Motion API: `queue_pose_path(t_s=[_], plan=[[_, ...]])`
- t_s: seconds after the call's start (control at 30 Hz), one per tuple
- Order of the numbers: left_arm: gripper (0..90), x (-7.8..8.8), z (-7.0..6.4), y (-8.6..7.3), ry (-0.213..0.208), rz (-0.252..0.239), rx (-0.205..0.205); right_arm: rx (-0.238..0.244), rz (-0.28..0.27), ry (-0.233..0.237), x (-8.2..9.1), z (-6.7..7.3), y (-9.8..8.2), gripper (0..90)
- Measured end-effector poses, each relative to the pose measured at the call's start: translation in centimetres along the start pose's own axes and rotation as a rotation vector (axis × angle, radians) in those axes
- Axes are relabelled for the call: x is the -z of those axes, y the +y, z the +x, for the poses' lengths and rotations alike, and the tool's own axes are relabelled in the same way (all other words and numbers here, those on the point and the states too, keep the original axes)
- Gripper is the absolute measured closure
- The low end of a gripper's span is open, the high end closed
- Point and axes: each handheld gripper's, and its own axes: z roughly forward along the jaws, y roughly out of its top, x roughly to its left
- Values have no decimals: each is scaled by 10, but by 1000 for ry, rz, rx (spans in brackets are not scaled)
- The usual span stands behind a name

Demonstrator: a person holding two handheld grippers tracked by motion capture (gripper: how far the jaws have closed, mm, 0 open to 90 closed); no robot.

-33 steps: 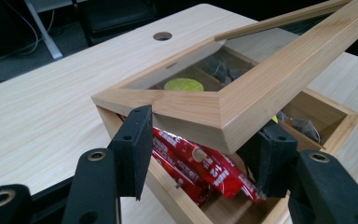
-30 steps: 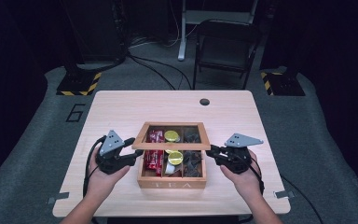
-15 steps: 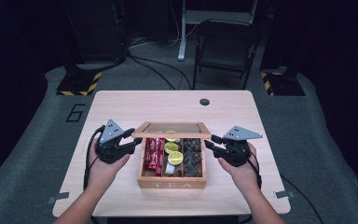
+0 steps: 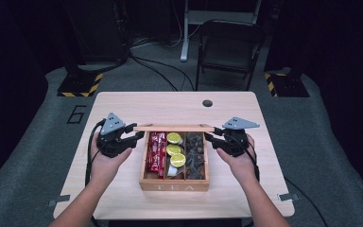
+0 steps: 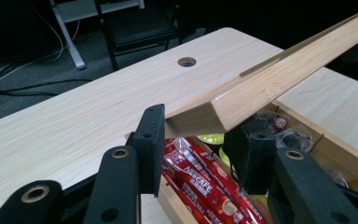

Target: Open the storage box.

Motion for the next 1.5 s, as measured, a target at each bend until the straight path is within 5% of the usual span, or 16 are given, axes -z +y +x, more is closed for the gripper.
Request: queue_pose_path(t_s=[0.5, 0.87, 1.23, 1.5], plan=[[596, -5, 5, 13, 19, -11, 14, -10, 3, -28, -20, -12, 10, 592], [593, -11, 13, 19, 19, -45, 53, -31, -16, 18, -27, -25, 16, 580], [544, -16, 8, 16, 51, -68, 78, -3, -14, 49, -33, -32, 17, 563], [533, -14, 8, 10, 45, -76, 108, -15, -20, 43, -34, -33, 19, 565]])
